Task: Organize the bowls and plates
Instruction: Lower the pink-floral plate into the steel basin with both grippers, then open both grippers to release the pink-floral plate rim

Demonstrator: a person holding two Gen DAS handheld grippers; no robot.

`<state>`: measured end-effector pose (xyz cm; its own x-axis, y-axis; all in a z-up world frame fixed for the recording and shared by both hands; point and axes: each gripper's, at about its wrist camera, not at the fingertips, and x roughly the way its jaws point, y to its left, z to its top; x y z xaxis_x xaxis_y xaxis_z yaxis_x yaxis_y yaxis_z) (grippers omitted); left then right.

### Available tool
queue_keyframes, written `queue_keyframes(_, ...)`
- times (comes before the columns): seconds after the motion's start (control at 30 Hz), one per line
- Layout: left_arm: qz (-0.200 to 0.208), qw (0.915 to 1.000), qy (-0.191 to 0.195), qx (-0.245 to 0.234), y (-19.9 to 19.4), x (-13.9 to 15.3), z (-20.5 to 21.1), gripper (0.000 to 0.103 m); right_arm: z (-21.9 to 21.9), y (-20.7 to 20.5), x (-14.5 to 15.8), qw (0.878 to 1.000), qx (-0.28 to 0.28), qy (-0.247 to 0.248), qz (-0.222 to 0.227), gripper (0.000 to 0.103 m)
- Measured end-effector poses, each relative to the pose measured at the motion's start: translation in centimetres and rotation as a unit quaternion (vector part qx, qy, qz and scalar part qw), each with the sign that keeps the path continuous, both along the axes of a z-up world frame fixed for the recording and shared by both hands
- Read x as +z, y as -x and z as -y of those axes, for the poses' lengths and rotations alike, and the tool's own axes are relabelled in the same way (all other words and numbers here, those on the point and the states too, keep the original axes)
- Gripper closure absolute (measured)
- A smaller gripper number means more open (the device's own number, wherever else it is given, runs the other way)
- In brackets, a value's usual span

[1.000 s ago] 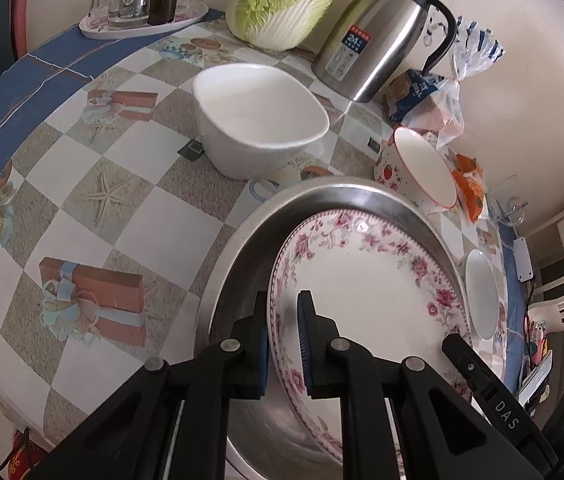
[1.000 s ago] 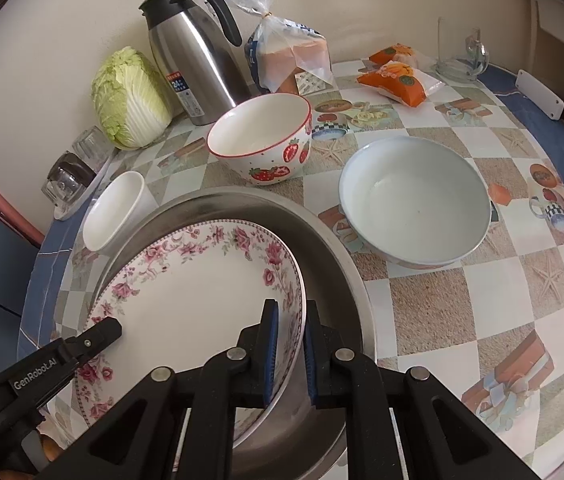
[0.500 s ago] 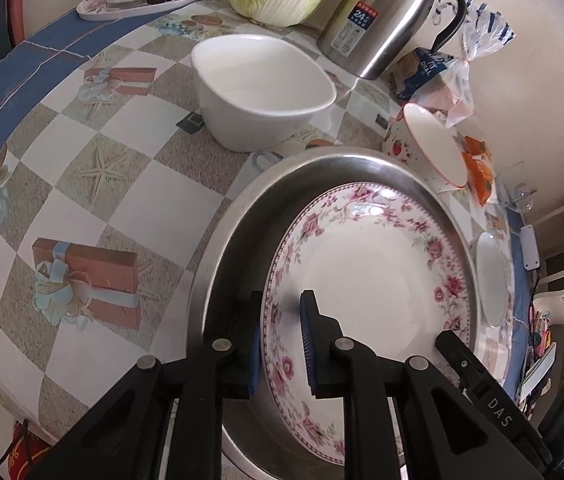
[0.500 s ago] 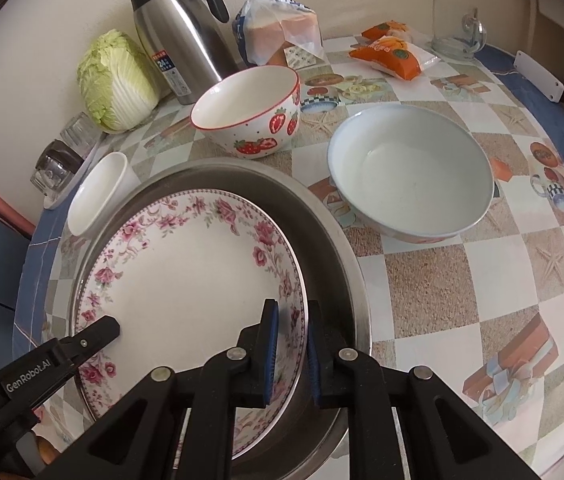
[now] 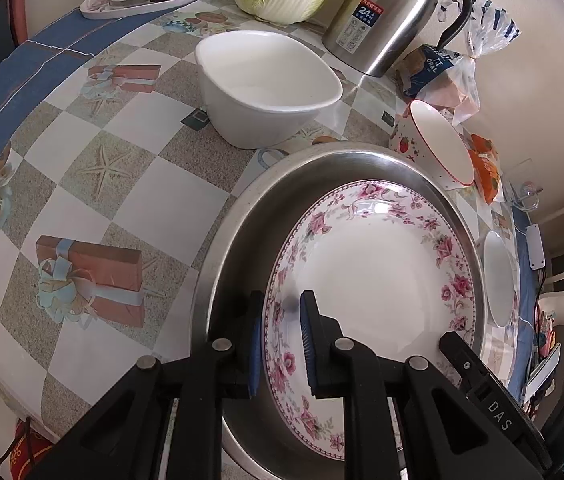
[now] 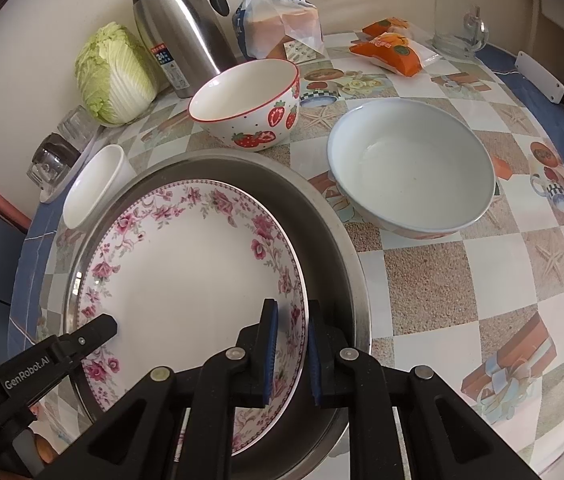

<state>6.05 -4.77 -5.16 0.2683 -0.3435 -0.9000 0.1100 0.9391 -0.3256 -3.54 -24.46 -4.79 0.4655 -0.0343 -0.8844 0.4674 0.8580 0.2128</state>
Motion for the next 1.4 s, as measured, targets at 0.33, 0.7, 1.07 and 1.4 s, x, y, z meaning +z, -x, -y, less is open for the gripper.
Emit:
queue_keyframes(0.33,-0.003,0.9999,-0.007,0.008,0.0,0.1,-0.4,0.084,0.1,-0.1,0.0,1.0,0.0,-0.002,-0.003,0.086)
queue_keyframes(0.7,-0.005,0.9998,-0.008,0.02,0.2,0.3,-0.6,0.084,0.0,-0.1,-0.2,1.0,0.006,-0.01,-0.004,0.086)
queue_keyframes(1.07,0.028,0.9993,-0.022,0.014,0.7,2.5,-0.3,0.081,0.0,0.6,2.1,0.999,0.002,0.02,0.029,0.086)
queue_keyframes(1.4,0.049,0.9983,-0.029,-0.005,1.5,3.7,0.6,0.048,0.4,1.3,3.3,0.998,-0.005,0.023,0.052,0.086)
